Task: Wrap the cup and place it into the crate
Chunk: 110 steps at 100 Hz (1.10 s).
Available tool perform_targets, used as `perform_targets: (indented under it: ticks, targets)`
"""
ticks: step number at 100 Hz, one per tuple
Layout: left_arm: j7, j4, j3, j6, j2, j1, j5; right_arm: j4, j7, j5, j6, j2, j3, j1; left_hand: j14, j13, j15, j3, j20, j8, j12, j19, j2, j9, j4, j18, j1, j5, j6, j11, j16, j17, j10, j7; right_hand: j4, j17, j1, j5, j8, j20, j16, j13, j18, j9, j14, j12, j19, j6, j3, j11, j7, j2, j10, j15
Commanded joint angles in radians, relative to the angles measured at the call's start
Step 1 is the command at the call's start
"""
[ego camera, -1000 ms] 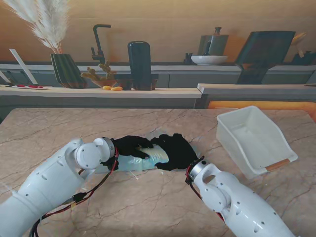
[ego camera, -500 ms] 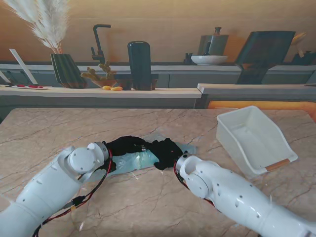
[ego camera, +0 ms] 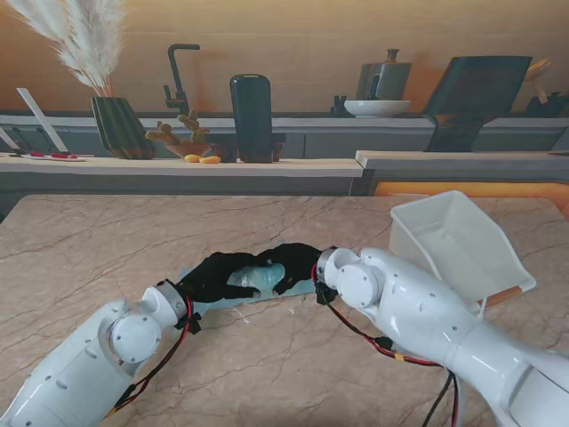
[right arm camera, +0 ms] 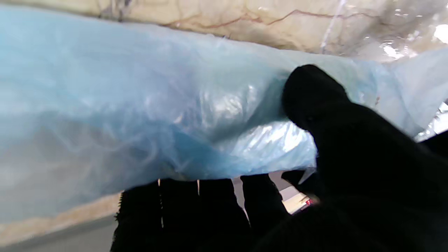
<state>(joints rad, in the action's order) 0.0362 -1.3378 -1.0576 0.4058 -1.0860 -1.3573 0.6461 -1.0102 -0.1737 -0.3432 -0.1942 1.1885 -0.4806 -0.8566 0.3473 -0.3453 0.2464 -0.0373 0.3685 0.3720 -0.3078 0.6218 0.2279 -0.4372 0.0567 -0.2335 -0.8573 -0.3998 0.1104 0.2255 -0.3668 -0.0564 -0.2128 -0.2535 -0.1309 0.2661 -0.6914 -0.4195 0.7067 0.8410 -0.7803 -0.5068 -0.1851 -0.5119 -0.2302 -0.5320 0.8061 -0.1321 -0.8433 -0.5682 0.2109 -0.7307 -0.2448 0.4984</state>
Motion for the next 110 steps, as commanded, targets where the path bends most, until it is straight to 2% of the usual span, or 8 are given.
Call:
perform_targets:
  ticks: [1,6,12,27,47,69,91,110]
  targets:
    - [0.016,-0.035,0.008,-0.02,0.014,-0.012,0.044,0.063,-0.058,-0.024,-0.012,-0.005,0.039,-0.022,-0.133,-0.028,0.012,0.002,0.015,-0.004,0.013,-0.016,0.043,0.038,-0.031,-0.009,0.026,0.041,-0.027,-0.017,-0.002,-0.007,0.025,-0.002,0.089,-0.02,-0.286,-0.269,0.109,-0.03,-0.016,-0.126,0.021,-0.102,0.063,-0.029,-0.008,0.255,-0.215,-0.12,0.59,0.16,0.056,0.172]
    - [0.015,-0.049,0.012,-0.035,0.025,-0.014,0.124,0.086,-0.083,0.014,-0.027,0.001,0.043,-0.011,-0.142,-0.033,0.01,-0.004,0.019,-0.007,0.014,-0.017,0.057,0.041,-0.031,-0.012,0.029,0.05,-0.025,-0.018,-0.001,-0.015,0.029,0.0,0.092,-0.028,-0.289,-0.28,0.135,-0.04,-0.008,-0.121,0.015,-0.103,0.07,-0.029,-0.03,0.299,-0.206,-0.115,0.628,0.166,0.058,0.153]
    - [0.015,-0.056,0.024,-0.062,0.034,-0.013,0.188,0.112,-0.116,0.058,-0.048,0.007,0.046,0.003,-0.143,-0.049,0.01,-0.321,0.062,-0.021,0.015,-0.03,0.143,0.031,-0.004,-0.015,0.17,0.061,-0.02,-0.012,-0.007,-0.029,0.032,-0.003,0.106,-0.044,-0.29,-0.297,0.171,-0.058,0.022,-0.107,0.004,-0.099,0.089,-0.017,-0.08,0.359,-0.18,-0.092,0.674,0.195,0.066,0.107]
    - [0.006,-0.042,0.084,-0.132,0.047,0.013,0.297,0.146,-0.197,0.148,-0.1,0.009,0.045,0.024,-0.149,-0.166,0.07,-0.441,0.087,0.0,-0.006,0.057,0.178,-0.092,0.003,-0.007,0.175,0.028,0.017,0.049,-0.035,-0.075,0.045,-0.052,0.178,-0.107,-0.289,-0.29,0.229,-0.087,0.23,-0.058,-0.027,-0.079,0.126,0.068,-0.256,0.438,-0.09,0.041,0.704,0.26,0.08,-0.1]
    - [-0.004,0.017,0.156,-0.178,0.052,0.065,0.329,0.037,-0.199,0.145,-0.089,-0.039,-0.081,-0.056,-0.148,-0.317,0.189,-0.541,0.09,0.105,-0.037,0.238,0.185,-0.293,0.016,0.01,0.172,-0.149,-0.032,0.138,-0.061,-0.148,0.062,-0.28,0.145,-0.148,0.089,0.01,-0.008,-0.043,0.329,0.053,-0.041,0.086,0.075,0.164,-0.341,0.197,0.166,0.222,0.341,0.172,0.043,-0.323]
    - [0.034,0.07,0.166,-0.209,0.044,0.095,0.241,-0.157,0.018,-0.027,-0.151,-0.069,-0.338,-0.276,-0.135,-0.336,0.228,-0.529,0.092,0.125,-0.044,0.274,0.154,-0.332,0.02,0.009,0.167,-0.193,-0.041,0.147,-0.062,-0.159,0.06,-0.344,0.106,-0.152,0.21,0.086,-0.033,-0.039,0.344,0.068,-0.056,0.128,0.063,0.177,-0.35,0.148,0.254,0.243,0.265,0.161,0.037,-0.348]
    - [0.189,0.119,0.151,-0.241,0.03,0.137,-0.026,-0.278,0.347,-0.327,-0.194,-0.059,-0.443,-0.435,-0.112,-0.308,0.224,-0.428,0.08,0.124,-0.041,0.263,0.134,-0.32,0.031,0.013,0.08,-0.21,-0.033,0.128,-0.054,-0.138,0.036,-0.34,0.111,-0.117,0.195,0.081,-0.039,-0.038,0.335,0.015,-0.063,0.101,0.064,0.17,-0.343,0.124,0.237,0.209,0.25,0.131,0.037,-0.322]
    - [0.254,0.179,0.177,-0.256,0.013,0.189,-0.202,-0.376,0.403,-0.536,0.057,-0.082,-0.388,-0.49,-0.089,-0.28,0.215,-0.258,0.07,0.098,-0.036,0.243,0.13,-0.322,0.039,0.007,-0.039,-0.329,-0.055,0.107,-0.059,-0.113,0.024,-0.368,0.114,-0.086,0.199,0.119,-0.061,-0.037,0.313,-0.008,-0.087,0.126,0.043,0.172,-0.333,0.068,0.206,0.173,0.202,0.146,0.007,-0.284]
